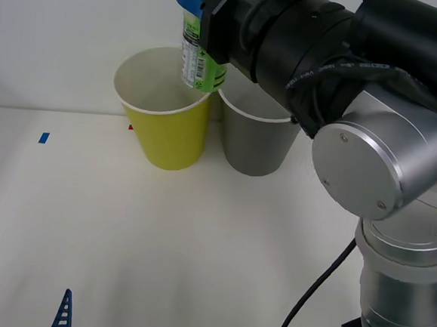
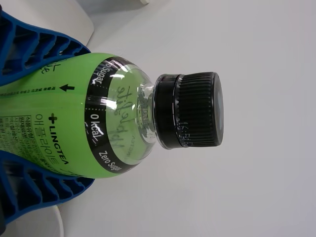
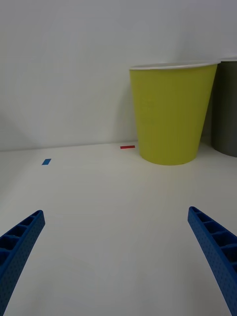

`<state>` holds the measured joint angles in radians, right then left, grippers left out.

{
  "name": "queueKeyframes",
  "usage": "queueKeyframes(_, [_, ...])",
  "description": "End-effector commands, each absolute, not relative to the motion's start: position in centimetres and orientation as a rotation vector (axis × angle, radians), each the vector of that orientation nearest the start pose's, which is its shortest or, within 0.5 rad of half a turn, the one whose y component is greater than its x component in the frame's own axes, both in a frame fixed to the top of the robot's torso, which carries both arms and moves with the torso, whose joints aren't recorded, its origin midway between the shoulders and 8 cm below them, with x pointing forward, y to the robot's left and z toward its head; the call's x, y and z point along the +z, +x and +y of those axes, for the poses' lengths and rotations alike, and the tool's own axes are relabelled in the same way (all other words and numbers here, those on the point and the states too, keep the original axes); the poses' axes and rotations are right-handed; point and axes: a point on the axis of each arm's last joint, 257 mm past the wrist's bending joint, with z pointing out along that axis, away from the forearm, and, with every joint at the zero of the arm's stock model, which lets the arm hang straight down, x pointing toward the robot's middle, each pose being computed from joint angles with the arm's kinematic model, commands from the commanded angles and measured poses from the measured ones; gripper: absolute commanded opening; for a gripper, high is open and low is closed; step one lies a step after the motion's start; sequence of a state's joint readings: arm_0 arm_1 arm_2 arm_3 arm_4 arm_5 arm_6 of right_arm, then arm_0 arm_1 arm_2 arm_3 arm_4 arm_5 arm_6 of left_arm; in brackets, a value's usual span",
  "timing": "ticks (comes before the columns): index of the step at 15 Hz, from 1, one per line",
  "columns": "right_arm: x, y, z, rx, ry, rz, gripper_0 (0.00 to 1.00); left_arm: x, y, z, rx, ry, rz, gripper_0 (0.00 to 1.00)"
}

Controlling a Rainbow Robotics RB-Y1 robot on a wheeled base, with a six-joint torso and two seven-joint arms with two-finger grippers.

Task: Put cans in the gray bin and PET bottles in the light green bin.

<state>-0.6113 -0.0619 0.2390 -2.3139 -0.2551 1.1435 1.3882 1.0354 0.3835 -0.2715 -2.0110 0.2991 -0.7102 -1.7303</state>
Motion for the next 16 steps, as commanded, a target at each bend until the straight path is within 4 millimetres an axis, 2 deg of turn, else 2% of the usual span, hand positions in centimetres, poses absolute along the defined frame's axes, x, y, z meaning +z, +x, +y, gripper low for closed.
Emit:
queueKeyframes(1, [12.4, 47.1, 5.3, 0.554, -0.482, 1.397, 0.02, -23.4, 22.2, 27.4, 0.053, 0.022, 1.499, 1.00])
queueKeyframes(5, [12.9, 49.6, 7.8, 0.591, -0.496, 1.363, 0.01, -23.4, 22.2, 27.4, 0.053, 0.022, 1.499, 1.00])
queueKeyframes(10, [12.4, 52.1, 10.1, 0.611, -0.497, 1.343, 0.01, -23.4, 22.2, 27.4, 0.053, 0.022, 1.499, 1.00])
queueKeyframes(16, [11.6, 54.9, 11.6, 0.596, -0.492, 1.331, 0.01, -23.4, 22.2, 27.4, 0.053, 0.022, 1.499, 1.00])
